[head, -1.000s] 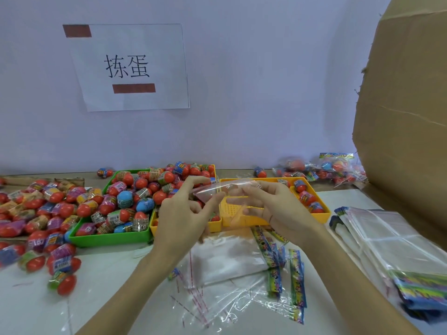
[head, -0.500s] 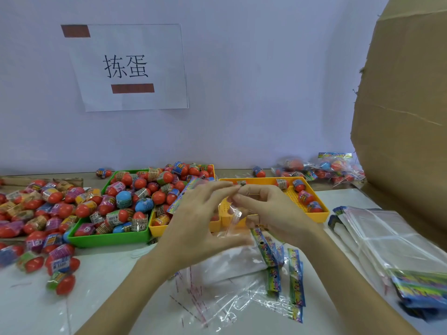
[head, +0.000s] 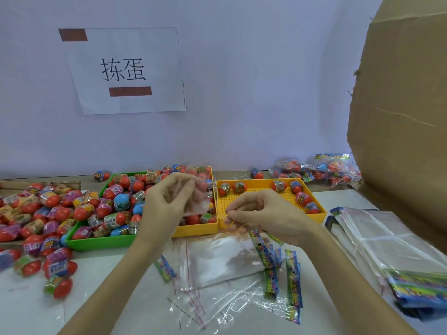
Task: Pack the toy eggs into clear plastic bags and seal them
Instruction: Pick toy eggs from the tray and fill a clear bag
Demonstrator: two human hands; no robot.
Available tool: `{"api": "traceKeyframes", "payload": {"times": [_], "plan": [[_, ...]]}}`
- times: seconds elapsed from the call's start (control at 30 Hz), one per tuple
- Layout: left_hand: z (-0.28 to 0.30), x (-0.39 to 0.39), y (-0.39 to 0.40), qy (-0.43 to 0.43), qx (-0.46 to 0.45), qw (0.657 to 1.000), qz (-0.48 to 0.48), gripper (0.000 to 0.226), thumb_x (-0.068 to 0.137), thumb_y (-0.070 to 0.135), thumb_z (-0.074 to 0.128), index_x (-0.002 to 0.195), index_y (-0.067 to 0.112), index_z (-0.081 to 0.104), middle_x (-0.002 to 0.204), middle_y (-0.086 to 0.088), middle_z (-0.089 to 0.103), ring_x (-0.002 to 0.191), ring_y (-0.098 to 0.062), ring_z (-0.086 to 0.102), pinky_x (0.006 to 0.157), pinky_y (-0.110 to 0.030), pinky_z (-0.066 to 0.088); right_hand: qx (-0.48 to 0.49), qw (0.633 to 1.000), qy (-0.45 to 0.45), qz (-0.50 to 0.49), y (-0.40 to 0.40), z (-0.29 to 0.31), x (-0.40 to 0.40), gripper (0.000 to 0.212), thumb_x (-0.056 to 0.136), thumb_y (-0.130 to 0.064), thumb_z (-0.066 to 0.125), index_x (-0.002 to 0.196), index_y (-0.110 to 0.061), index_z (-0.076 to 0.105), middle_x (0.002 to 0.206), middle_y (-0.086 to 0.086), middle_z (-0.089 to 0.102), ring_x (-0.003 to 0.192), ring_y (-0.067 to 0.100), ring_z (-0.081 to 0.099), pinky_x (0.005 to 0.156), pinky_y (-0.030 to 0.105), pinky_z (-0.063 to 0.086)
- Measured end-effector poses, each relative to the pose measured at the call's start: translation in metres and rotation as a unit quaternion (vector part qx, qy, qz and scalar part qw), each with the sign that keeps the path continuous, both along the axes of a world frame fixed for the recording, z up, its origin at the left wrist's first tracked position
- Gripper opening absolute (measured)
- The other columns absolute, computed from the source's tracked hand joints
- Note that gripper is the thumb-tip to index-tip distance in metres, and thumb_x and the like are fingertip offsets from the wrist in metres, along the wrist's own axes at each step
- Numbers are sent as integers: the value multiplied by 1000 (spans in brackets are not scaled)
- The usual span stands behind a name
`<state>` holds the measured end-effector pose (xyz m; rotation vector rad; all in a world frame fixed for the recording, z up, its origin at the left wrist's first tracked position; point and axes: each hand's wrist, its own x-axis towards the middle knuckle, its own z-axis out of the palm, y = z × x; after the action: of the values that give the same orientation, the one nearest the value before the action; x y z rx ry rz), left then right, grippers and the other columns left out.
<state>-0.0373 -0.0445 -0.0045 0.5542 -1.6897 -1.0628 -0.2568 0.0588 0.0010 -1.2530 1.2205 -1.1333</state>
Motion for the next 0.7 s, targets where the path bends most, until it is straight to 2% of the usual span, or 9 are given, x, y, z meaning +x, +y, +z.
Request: {"api": "traceKeyframes", "payload": {"times": [0.07,0.13,0.17,0.23,0.27,0.33,0.53,0.6,0.7], "plan": [[6,8,-4,-21,65,994,-91,21,102,34,68,97,19,81,77,-6,70,53,-17,49,47,-24,44,-17,999,-39,-9,-3,-1,4,18,94,-12,76,110,-4,78,105,22,77,89,27,76,73,26,61],[13,14,-5,-103,89,975,-176,26,96,42,74,95,19,84,97,-8,78,49,-17,45,45,-23,32,-27,997,-68,-24,-5,-3,6,22,95,-13,75,114,-3,75,106,22,77,88,26,76,70,24,60],[14,14,-3,-134,88,964,-211,25,97,41,75,97,18,85,113,-2,79,52,-12,55,48,-17,37,-29,996,-74,-33,-5,-4,7,25,96,-14,75,118,-2,73,106,22,77,87,26,77,68,24,60],[14,12,1,-162,79,955,-237,22,96,36,75,101,19,87,131,10,74,85,2,73,68,-11,53,-34,995,-71,-55,-6,-5,7,30,97,-17,75,123,-3,69,107,21,78,88,26,76,67,23,59],[14,11,0,-171,73,956,-225,21,94,36,75,102,21,87,132,12,73,102,1,73,79,-12,54,-39,995,-68,-69,-6,-5,8,31,97,-19,75,124,-5,69,107,20,78,89,26,76,68,24,59],[12,7,1,-194,48,963,-183,16,93,36,76,101,28,87,126,17,75,116,-1,69,89,-13,53,-50,993,-57,-94,-6,-4,7,32,95,-23,78,124,-10,70,108,17,79,90,26,76,69,25,59],[-3,-3,4,-182,-12,978,-102,14,96,24,76,101,17,87,109,9,80,109,-11,74,99,-42,60,-22,995,-23,-90,-4,0,6,35,90,-26,82,121,-12,73,108,14,80,97,31,78,71,25,61],[-6,-5,5,-183,-59,978,-77,15,96,30,75,100,21,87,110,13,79,110,-8,72,98,-40,60,-17,994,-16,-102,-2,2,5,33,89,-24,82,118,-11,74,105,14,80,93,28,78,69,25,61],[-7,-8,11,-179,-117,974,-74,13,98,31,74,102,29,86,117,21,75,114,-3,70,94,-22,55,-20,993,-1,-113,0,4,3,30,92,-22,79,118,-8,73,102,14,81,86,25,78,66,25,61]]}}
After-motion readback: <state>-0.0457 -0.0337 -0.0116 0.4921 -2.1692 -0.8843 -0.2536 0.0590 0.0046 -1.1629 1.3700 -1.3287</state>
